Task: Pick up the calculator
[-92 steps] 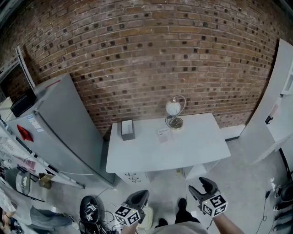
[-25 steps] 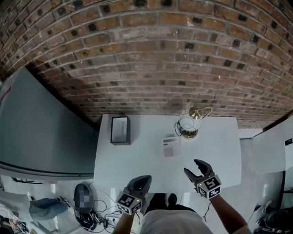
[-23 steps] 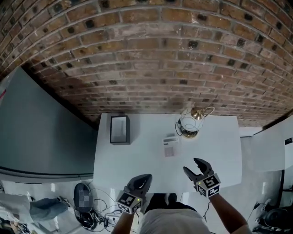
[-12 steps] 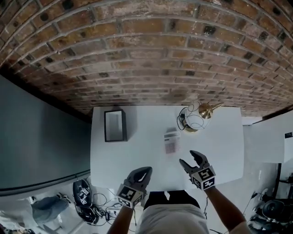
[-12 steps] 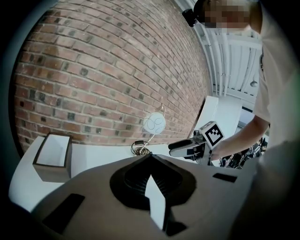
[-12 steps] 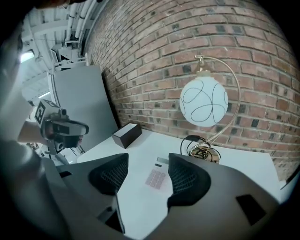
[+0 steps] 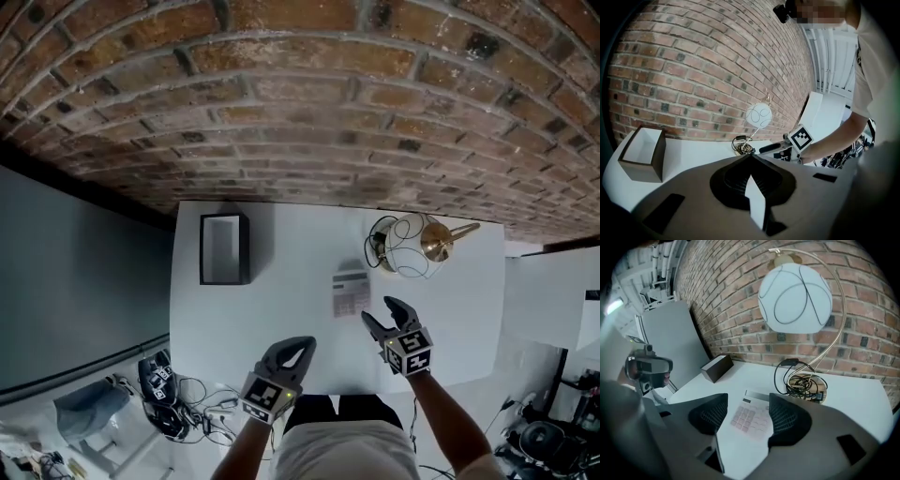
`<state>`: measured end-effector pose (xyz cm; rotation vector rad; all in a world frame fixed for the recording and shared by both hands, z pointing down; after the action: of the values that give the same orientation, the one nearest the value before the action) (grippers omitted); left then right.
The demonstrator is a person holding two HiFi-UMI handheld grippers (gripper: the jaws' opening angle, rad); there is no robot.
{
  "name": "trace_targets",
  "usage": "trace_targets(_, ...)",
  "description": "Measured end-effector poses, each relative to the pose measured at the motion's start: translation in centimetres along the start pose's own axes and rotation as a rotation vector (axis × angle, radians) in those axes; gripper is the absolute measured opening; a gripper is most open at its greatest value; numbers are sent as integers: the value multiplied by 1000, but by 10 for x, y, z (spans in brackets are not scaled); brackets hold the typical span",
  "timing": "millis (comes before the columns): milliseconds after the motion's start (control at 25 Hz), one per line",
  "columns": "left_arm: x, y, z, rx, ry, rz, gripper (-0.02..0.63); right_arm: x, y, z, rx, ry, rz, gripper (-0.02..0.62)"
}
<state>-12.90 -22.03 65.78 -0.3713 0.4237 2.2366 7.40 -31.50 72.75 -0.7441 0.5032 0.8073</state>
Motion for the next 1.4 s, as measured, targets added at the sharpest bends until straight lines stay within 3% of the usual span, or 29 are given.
trace_targets(520,-40,-10,25,47,57,-25,14,-100,-66,20,-52,119,-38,314)
trace_targets(960,-49,-3,35,88,68,-68,13,-138,-73,25,-42,184,-141,314)
trace_targets(1400,-44,-4,49,87,108,-63,13,-135,-74,28,-114,192,-227,235)
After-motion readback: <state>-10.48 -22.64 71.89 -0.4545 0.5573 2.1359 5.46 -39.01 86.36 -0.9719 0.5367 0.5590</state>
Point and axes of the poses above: the fingertips, and each gripper's own axes: x backward along the fingers, y to its left, z out of its underside, the point moved 6 cm from there along x, backward along the fingers, and after that the axes turned 14 degrees about -x, right-handed, at the moved point
